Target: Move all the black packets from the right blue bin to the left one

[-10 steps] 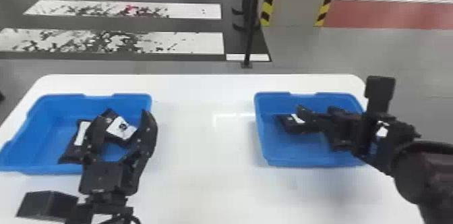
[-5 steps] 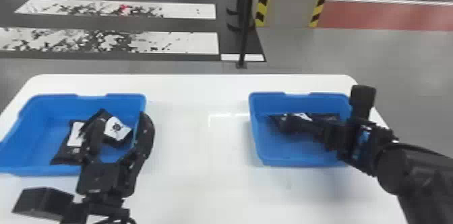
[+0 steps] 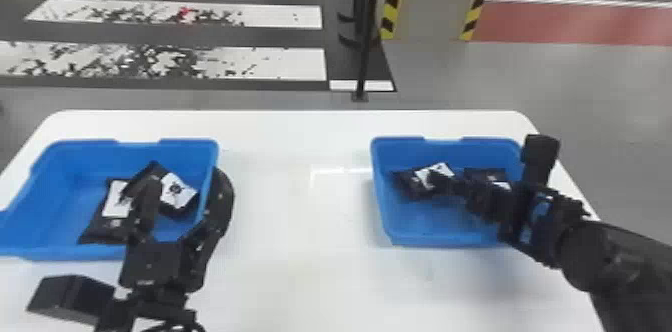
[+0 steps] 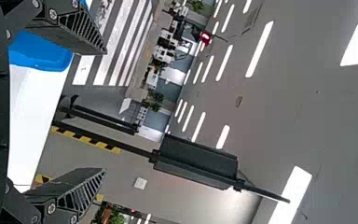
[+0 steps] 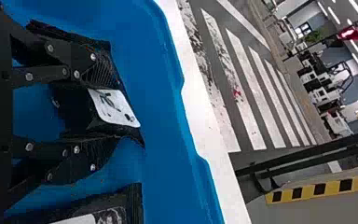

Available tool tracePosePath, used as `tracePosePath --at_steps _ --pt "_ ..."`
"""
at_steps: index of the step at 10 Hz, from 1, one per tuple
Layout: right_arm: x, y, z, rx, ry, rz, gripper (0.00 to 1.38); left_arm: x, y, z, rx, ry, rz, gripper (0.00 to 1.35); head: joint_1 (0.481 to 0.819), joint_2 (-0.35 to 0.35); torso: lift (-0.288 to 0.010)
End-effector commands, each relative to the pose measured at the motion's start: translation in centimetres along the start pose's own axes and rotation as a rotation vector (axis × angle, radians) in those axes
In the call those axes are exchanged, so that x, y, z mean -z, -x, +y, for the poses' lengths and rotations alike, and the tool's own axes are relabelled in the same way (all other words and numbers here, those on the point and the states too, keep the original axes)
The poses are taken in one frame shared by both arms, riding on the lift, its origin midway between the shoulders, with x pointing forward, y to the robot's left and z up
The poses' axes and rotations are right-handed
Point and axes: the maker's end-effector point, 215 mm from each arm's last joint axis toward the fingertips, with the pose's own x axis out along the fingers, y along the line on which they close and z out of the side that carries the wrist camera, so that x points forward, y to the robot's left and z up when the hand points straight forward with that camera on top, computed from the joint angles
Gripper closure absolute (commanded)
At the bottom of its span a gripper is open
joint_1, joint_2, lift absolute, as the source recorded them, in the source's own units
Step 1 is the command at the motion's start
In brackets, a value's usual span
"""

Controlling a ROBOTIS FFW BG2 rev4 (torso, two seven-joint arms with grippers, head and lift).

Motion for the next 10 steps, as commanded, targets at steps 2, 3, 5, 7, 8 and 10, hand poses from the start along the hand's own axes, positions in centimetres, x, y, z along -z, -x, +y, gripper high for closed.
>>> tracePosePath --at_steps 2,3,5,7,8,10 --pt "-0.1 0.2 1.9 -0.084 -0.051 -0.033 1.19 0.2 -0.1 -0.2 0.002 0.005 0.002 0.17 0.695 -0.071 -0.168" --pt "-1.0 1.1 4.4 -0.156 -0.068 -0.068 1.19 -0.1 0.0 -0.3 0.006 0.006 -0.008 0.17 0.695 -0.06 -0.168" --pt "-3.9 4.3 8.8 -0.231 -0.018 -0.152 1.19 -0.7 0.1 -0.6 0.008 0.023 -0.029 0.17 0.695 -0.04 -0.168" --pt "-6.6 7.1 11.2 -0.267 0.03 -0.229 1.19 -3.6 0.4 -1.4 0.008 0.091 -0.124 0.17 0.695 -0.017 -0.168" --pt "-7.4 8.3 13.1 -0.318 0.011 -0.254 1.19 -4.5 0.5 -1.5 0.001 0.141 -0.146 0.17 0.695 -0.014 -0.168" --pt "-8.1 10.2 18.9 -0.527 -0.086 -0.277 1.19 -5.2 0.6 -2.1 -0.027 0.305 -0.154 0.17 0.695 0.009 -0.168"
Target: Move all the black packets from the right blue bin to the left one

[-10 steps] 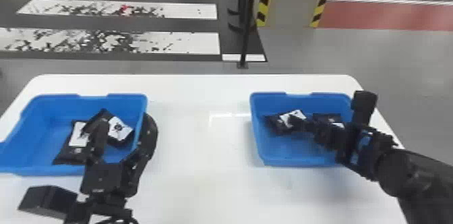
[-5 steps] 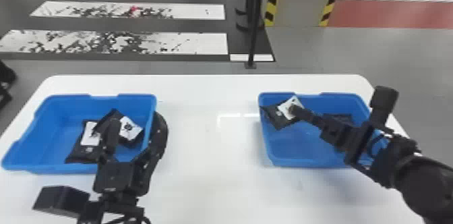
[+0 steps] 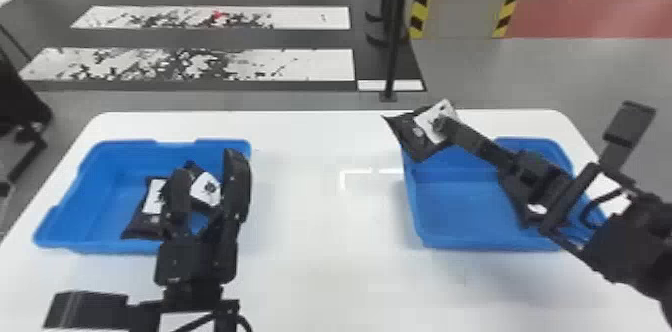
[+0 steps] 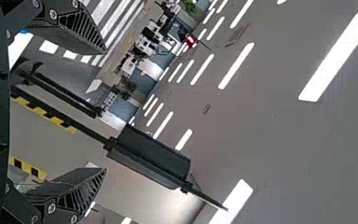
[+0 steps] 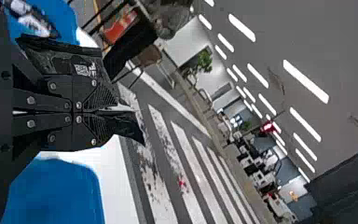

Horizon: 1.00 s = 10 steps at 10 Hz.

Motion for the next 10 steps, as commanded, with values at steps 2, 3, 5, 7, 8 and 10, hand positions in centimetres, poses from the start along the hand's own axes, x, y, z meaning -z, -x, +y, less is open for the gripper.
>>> tracePosePath --at_steps 2,3,5,7,8,10 --pt "1.0 -2.4 7.6 -0.241 -0.167 -0.005 1.19 0.0 0.0 -1.5 -0.006 0.113 0.006 0.17 0.695 0.067 -0.168" --pt "2.2 -3.4 9.7 -0.3 -0.198 0.022 1.19 0.4 0.1 -2.6 0.015 0.127 0.018 0.17 0.695 0.095 -0.168" --pt "5.1 -5.1 12.3 -0.366 -0.248 0.084 1.19 1.8 0.3 -5.5 0.072 0.156 0.055 0.17 0.695 0.126 -0.168" --pt "7.2 -5.9 13.4 -0.392 -0.283 0.126 1.19 1.9 0.5 -7.7 0.114 0.185 0.06 0.17 0.695 0.138 -0.168" --pt "7.9 -6.3 14.2 -0.409 -0.297 0.14 1.19 2.4 0.5 -8.3 0.128 0.188 0.073 0.17 0.695 0.14 -0.168" --pt "9.4 -6.8 16.0 -0.445 -0.322 0.176 1.19 2.8 0.6 -8.7 0.134 0.19 0.084 0.17 0.695 0.151 -0.168"
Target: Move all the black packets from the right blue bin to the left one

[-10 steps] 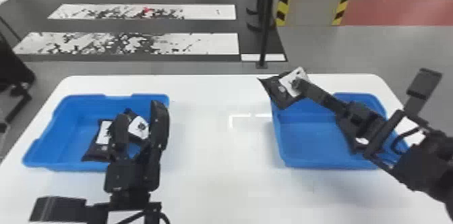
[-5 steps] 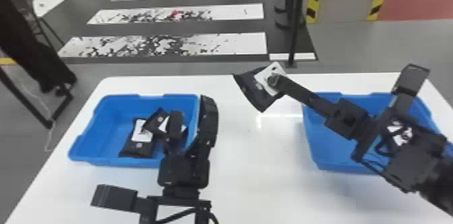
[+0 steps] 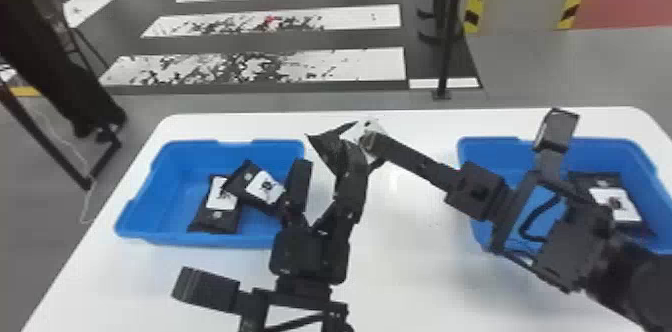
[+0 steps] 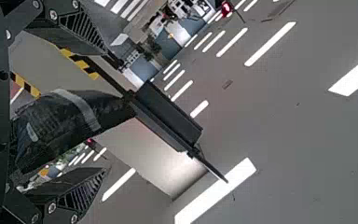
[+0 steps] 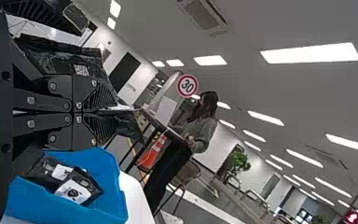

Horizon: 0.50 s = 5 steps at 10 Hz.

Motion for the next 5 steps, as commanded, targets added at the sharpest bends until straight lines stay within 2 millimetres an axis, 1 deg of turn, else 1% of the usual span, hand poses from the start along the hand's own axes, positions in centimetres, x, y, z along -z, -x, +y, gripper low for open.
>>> tracePosePath --at_steps 1,2,3,4,5 --pt "1.2 -0.8 0.6 -0.022 -0.023 0.022 1.19 0.5 0.0 -0.1 0.001 -0.001 0.015 0.18 0.695 0.163 -0.168" --pt "1.1 -0.9 0.7 -0.027 -0.03 0.017 1.19 0.9 0.0 -0.1 0.006 -0.006 0.032 0.42 0.695 0.169 -0.168" --pt "0.6 -0.9 0.9 -0.036 -0.026 0.0 1.19 1.4 0.1 0.1 0.003 -0.015 0.047 0.95 0.695 0.173 -0.168" --pt "0.1 -0.9 1.2 -0.044 -0.016 -0.016 1.19 1.3 0.0 0.4 -0.003 -0.021 0.047 1.18 0.695 0.169 -0.168" --pt "0.0 -0.8 1.2 -0.044 -0.014 -0.021 1.19 1.1 0.0 0.5 -0.004 -0.025 0.036 1.21 0.695 0.166 -0.168"
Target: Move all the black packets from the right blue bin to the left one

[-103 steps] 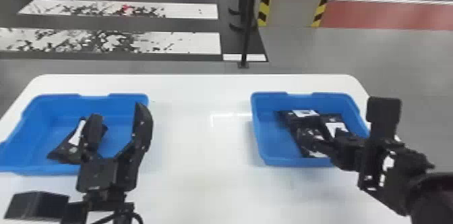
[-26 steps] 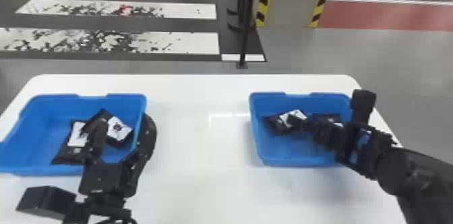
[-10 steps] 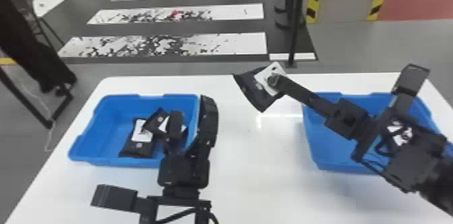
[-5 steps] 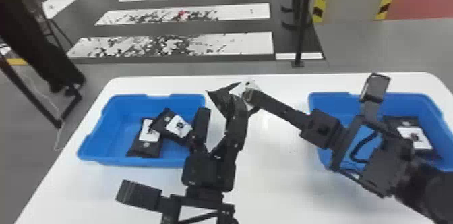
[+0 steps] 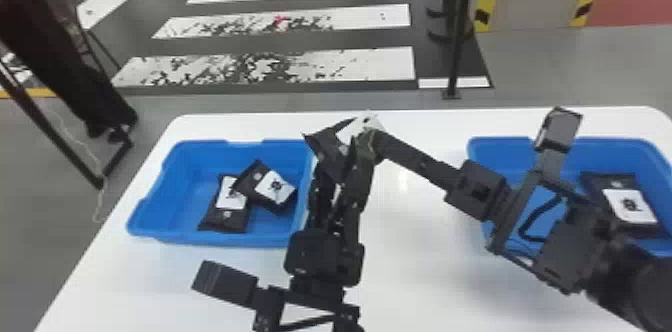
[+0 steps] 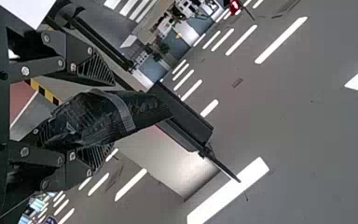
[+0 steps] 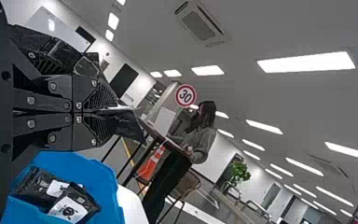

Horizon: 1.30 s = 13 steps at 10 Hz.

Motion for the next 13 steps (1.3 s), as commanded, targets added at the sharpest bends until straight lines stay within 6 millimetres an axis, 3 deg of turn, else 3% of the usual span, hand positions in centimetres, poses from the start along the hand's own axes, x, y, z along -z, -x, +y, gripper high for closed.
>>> tracePosePath --at_steps 1,4,5,7,8,9,11,12,13 --pt "-0.1 0.1 0.0 0.001 0.001 -0.008 1.19 -0.9 0.1 0.5 -0.004 -0.028 -0.036 1.21 0.695 0.166 -0.168" --pt "-0.3 0.6 -0.5 0.015 0.021 -0.021 1.15 -3.5 0.4 2.5 -0.036 -0.137 -0.125 1.21 0.695 0.188 -0.168" --pt "-0.2 0.9 -1.2 0.028 0.017 -0.028 0.96 -4.5 0.4 4.0 -0.055 -0.216 -0.148 1.21 0.695 0.202 -0.168" --pt "-1.0 1.8 -2.0 0.044 0.021 -0.06 0.34 -4.5 -0.8 8.5 -0.083 -0.499 -0.12 1.21 0.695 0.232 -0.168" --pt "-1.1 1.9 -2.1 0.048 0.028 -0.062 0.18 -4.2 -1.5 11.3 -0.11 -0.616 -0.098 1.21 0.695 0.239 -0.168" --pt "-1.7 2.2 -2.1 0.053 0.053 -0.067 0.12 -4.2 -1.9 13.0 -0.145 -0.661 -0.094 1.21 0.695 0.244 -0.168" --pt "-2.5 2.5 -2.1 0.065 0.099 -0.07 0.14 -5.2 -2.8 14.6 -0.173 -0.779 -0.108 1.21 0.695 0.263 -0.168" --pt "-2.9 2.8 -2.2 0.075 0.117 -0.075 0.14 -5.7 -2.9 15.4 -0.189 -0.815 -0.101 1.11 0.695 0.265 -0.168" --pt "-3.7 3.5 -2.5 0.097 0.153 -0.083 0.14 -5.7 -2.7 16.8 -0.221 -0.833 -0.078 0.69 0.695 0.265 -0.168"
